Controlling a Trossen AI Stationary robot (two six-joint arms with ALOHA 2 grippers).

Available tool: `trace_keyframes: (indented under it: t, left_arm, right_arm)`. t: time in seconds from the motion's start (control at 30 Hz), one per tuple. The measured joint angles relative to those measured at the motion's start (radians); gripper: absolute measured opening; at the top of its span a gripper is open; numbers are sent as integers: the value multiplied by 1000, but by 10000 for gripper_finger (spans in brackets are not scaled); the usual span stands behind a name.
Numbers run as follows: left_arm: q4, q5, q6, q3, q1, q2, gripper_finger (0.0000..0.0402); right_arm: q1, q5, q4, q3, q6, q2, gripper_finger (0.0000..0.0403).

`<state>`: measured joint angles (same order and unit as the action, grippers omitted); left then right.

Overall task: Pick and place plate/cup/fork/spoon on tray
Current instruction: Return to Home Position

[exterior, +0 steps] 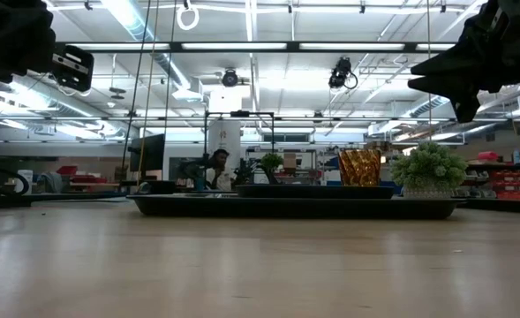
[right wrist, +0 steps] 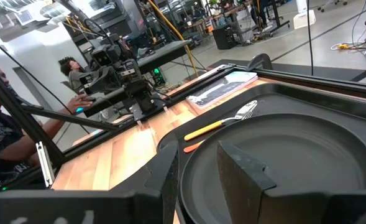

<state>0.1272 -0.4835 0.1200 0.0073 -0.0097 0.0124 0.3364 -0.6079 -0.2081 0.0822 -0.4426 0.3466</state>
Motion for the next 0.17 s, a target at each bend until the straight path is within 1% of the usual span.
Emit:
trace_keyframes:
  t: [0.17]
  left_arm:
    - [0,0,0,0,0,0,18]
  right_arm:
    - [0,0,0,0,0,0,116]
